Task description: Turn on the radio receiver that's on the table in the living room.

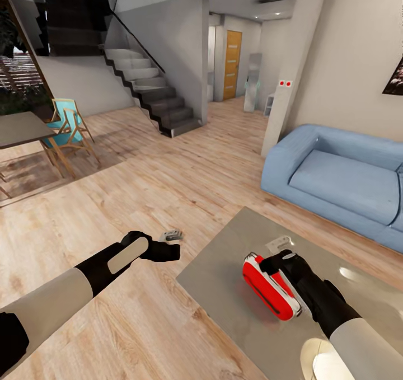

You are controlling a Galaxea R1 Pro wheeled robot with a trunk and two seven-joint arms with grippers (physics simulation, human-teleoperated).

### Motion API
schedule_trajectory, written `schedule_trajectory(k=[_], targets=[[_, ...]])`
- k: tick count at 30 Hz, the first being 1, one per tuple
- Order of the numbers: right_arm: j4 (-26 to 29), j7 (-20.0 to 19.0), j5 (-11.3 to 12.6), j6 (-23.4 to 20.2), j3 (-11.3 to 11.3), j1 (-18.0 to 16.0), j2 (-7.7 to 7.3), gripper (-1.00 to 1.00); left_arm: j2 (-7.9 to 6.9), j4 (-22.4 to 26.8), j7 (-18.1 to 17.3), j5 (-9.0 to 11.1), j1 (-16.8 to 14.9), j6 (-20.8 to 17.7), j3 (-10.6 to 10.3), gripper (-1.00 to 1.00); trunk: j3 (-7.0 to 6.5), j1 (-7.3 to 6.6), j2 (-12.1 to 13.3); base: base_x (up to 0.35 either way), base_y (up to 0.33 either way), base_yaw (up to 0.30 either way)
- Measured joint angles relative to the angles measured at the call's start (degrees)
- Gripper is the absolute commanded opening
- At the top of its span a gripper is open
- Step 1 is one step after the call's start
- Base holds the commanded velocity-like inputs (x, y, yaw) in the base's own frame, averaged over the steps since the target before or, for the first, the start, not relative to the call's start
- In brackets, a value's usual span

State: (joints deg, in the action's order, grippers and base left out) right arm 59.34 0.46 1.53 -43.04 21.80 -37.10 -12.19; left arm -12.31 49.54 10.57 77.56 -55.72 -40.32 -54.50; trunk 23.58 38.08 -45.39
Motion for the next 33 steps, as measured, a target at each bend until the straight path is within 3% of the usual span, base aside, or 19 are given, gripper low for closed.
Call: schedule_trajectory(k=[13,28,33], targets=[[0.07,-0.24,3.73,-0.28,0.00,0.01,-3.88,1.00,-0.10,-0.14,0.16,0.35,-0.08,-0.13,-0.16,-1.00,-1.17,0.00,0.00,0.000,0.000,0.000],[-0.13,-0.25,3.99,-0.53,0.00,0.46,-4.90,1.00,-0.60,-1.57,0.88,0.38,-0.13,-0.17,-0.17,-1.00,-2.53,0.00,0.00,0.000,0.000,0.000],[-0.13,-0.21,4.71,-0.20,0.00,3.81,-7.35,1.00,-1.14,-4.55,0.96,0.29,1.78,0.15,-0.17,-1.00,-2.97,0.00,0.00,0.000,0.000,0.000]])
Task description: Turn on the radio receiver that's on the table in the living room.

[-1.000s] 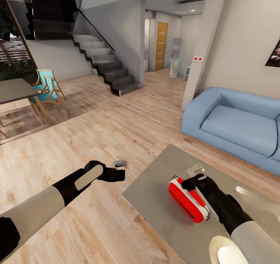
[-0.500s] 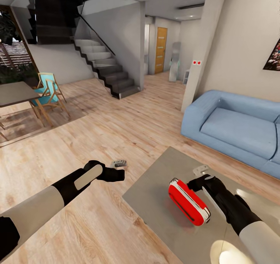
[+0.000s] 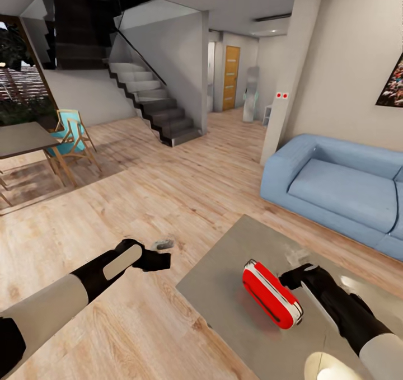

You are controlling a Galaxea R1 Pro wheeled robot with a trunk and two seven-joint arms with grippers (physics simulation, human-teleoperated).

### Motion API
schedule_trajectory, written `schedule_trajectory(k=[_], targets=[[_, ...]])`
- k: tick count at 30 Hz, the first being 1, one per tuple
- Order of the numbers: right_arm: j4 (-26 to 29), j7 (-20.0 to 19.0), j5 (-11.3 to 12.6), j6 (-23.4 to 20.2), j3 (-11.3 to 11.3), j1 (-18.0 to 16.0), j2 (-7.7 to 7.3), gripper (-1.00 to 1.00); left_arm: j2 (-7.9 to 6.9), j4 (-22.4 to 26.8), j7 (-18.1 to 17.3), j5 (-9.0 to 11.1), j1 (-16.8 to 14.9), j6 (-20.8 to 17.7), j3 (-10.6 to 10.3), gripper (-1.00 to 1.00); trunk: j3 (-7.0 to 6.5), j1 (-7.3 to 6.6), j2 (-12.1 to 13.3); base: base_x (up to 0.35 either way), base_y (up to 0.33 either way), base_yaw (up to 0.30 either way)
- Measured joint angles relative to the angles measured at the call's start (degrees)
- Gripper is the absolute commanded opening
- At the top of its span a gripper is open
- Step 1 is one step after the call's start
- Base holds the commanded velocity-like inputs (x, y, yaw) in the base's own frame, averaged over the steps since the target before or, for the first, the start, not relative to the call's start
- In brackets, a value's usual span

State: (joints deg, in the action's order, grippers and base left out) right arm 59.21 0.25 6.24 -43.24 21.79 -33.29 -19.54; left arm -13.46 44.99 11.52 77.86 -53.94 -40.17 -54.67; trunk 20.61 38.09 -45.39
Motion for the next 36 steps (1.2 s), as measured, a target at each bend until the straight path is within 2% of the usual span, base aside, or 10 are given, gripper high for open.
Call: schedule_trajectory(k=[3,6,10,14,18,21,25,29,34,36], targets=[[-0.05,0.04,1.14,0.21,0.00,3.66,-1.42,1.00,-0.21,-2.98,-0.04,-0.14,2.82,0.16,0.00,-1.00,-0.27,0.00,0.00,0.000,0.000,0.000],[-0.05,0.23,1.57,0.35,0.00,7.61,-2.09,1.00,-0.23,-5.56,0.00,-0.23,5.29,0.24,0.00,-1.00,-0.54,0.00,0.00,0.000,0.000,0.000],[-0.07,0.62,1.76,0.79,0.00,15.36,-2.51,1.00,-0.19,-9.24,-0.21,-0.46,10.73,1.88,0.00,-1.00,-0.90,0.00,0.00,0.000,0.000,0.000],[-0.28,0.86,1.81,4.35,0.00,24.68,-2.79,1.00,-0.21,-11.99,-0.47,-0.52,17.51,6.79,0.01,-1.00,-1.25,0.00,-0.01,0.000,0.000,0.000],[-1.43,1.05,1.76,6.69,0.00,30.51,-2.78,1.00,-0.19,-13.27,-0.45,-0.73,21.64,8.00,-0.04,-1.00,-1.62,0.00,-0.01,0.000,0.000,0.000],[-4.85,1.22,1.80,10.37,0.04,33.82,-2.58,1.00,-0.17,-13.99,-0.49,-1.65,24.81,10.11,-0.06,-1.00,-1.90,0.00,0.00,0.000,0.000,0.000],[-17.33,1.18,1.63,20.65,0.22,35.51,-1.46,1.00,0.13,-16.09,-0.58,-3.61,28.65,13.27,-0.07,-1.00,-2.26,0.00,0.00,0.000,0.000,0.000],[-25.58,1.16,1.36,26.01,0.26,35.69,1.00,1.00,0.49,-17.69,-0.67,-3.97,29.65,13.79,-1.03,-1.00,-2.63,0.00,0.00,0.000,0.000,0.000],[-35.64,1.36,1.26,31.04,0.40,35.76,4.85,1.00,2.08,-20.99,-0.78,-4.02,30.86,16.01,-6.24,-1.00,-3.08,0.00,0.00,0.000,0.000,0.000],[-38.22,1.41,1.26,32.60,0.42,35.76,5.96,1.00,2.87,-22.59,-0.85,-4.01,31.27,17.70,-7.31,-1.00,-3.26,0.00,0.00,0.000,0.000,0.000]])
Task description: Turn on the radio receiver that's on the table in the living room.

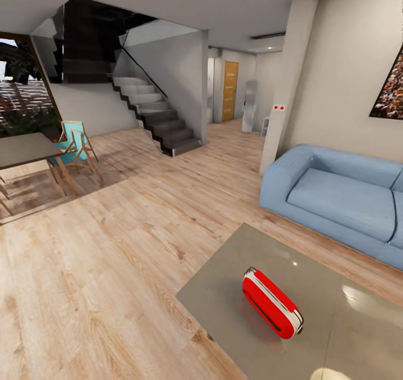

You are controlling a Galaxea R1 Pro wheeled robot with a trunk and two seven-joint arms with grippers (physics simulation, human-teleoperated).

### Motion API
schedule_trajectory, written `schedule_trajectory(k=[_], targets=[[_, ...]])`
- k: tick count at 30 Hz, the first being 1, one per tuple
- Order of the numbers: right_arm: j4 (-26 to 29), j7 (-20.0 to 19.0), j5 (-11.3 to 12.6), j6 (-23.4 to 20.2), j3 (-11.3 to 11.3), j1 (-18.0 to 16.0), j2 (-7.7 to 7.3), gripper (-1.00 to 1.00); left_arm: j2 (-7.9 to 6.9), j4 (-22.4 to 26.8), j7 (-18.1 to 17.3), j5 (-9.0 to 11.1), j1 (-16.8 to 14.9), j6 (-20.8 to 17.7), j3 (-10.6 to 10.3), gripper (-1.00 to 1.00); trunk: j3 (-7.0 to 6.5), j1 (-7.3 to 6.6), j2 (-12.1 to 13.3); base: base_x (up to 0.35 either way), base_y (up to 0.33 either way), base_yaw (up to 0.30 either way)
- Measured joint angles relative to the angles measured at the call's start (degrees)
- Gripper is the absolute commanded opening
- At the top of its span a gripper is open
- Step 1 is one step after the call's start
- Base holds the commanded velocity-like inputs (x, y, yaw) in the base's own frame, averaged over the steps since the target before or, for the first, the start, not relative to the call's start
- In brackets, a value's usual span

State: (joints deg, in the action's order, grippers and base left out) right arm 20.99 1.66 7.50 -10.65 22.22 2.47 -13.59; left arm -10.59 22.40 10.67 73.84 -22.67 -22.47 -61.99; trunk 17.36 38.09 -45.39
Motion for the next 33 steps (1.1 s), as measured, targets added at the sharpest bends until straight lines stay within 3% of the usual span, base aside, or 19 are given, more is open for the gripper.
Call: schedule_trajectory(k=[6,10,14,17,33], targets=[[-9.78,0.21,-0.08,7.91,0.10,0.00,4.71,1.00,3.98,-7.36,-1.72,-0.75,2.58,7.11,-1.17,-1.00,-0.54,0.00,0.00,0.000,0.000,0.019],[-13.26,0.34,-0.09,11.62,0.07,0.00,6.75,1.00,5.90,-12.37,-4.04,-4.11,4.75,13.15,-1.27,-1.00,-0.90,0.00,0.00,0.000,0.000,0.064],[-13.87,0.36,-0.05,12.76,0.03,-0.01,7.19,1.00,6.37,-13.53,-5.28,-6.69,6.70,17.94,-1.29,-1.00,-1.27,0.00,0.00,0.000,0.000,0.071],[-14.10,0.36,0.01,13.63,0.01,-0.01,7.29,1.00,6.49,-13.82,-5.66,-7.52,7.67,20.29,-1.27,-1.00,-1.54,0.00,0.00,0.000,0.000,0.072],[-14.22,0.22,0.80,14.83,-0.07,-0.01,7.19,1.00,6.22,-15.48,-5.55,-7.19,8.17,21.85,-1.06,-1.00,-2.38,0.00,0.00,0.000,0.000,0.038]])
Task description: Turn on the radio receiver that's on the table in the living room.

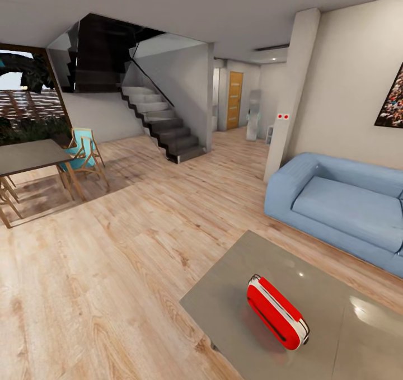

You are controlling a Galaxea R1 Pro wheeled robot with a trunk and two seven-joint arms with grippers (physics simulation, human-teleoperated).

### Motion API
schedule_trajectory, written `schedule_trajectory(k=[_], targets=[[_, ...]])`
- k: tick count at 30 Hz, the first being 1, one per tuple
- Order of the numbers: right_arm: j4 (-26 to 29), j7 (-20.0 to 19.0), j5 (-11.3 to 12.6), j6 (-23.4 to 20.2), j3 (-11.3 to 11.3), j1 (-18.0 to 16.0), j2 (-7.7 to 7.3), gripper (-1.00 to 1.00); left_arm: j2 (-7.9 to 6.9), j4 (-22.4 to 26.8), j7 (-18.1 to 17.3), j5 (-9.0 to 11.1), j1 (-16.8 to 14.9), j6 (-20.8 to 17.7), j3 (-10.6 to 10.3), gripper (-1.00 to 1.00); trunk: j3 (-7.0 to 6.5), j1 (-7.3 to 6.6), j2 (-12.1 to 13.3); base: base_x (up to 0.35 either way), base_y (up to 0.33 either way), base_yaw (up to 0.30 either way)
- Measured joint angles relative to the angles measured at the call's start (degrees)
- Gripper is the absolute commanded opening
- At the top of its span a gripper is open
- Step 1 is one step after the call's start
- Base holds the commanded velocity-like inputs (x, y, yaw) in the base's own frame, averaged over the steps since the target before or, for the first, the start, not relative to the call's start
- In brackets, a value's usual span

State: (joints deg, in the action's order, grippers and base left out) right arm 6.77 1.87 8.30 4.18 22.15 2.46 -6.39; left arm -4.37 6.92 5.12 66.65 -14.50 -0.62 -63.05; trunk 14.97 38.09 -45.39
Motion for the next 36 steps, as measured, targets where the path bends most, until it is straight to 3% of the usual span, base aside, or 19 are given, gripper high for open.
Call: schedule_trajectory(k=[9,36], targets=[[0.00,-0.03,-0.03,-0.04,0.00,0.00,-0.02,1.00,-0.03,-2.10,0.07,0.00,0.00,-0.17,-0.04,-1.00,0.00,0.00,0.00,0.000,0.000,0.000],[0.00,-0.03,-0.04,0.29,0.00,0.00,0.02,1.00,-0.03,-2.18,-0.11,-0.63,0.00,0.01,0.00,-1.00,0.00,0.00,0.00,0.000,0.000,0.000]])
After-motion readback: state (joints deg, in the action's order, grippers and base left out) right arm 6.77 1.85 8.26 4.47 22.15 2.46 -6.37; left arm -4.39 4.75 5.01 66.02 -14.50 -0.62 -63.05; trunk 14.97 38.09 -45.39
